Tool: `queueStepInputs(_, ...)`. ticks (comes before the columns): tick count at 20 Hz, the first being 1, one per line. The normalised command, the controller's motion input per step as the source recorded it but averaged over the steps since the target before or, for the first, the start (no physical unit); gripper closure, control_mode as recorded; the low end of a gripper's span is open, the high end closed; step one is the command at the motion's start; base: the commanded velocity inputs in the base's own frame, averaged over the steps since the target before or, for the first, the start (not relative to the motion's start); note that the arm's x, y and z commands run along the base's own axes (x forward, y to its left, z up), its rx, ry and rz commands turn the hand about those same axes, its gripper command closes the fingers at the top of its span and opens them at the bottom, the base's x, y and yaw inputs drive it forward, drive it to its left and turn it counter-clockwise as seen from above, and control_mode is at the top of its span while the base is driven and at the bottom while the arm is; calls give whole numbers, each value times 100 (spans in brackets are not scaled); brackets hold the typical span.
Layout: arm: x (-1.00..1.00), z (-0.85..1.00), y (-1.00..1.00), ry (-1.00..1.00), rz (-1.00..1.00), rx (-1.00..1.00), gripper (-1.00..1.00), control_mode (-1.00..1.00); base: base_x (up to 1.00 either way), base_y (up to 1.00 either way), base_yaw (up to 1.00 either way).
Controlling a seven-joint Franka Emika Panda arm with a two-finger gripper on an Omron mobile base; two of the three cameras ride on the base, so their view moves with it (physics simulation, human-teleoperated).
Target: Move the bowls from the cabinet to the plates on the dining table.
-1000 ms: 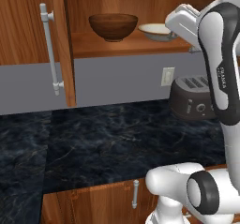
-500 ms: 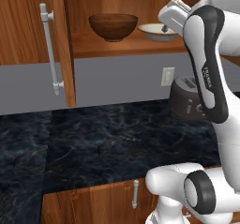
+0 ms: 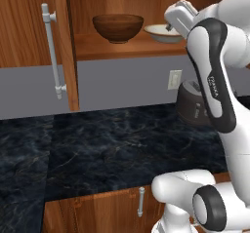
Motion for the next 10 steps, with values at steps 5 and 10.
queueStepInputs(5, 25, 31, 2, 1, 0, 13, -100, -100, 0, 0, 0)
queueStepInputs(10, 20, 4, 11, 3, 1, 8, -100, -100, 0, 0, 0)
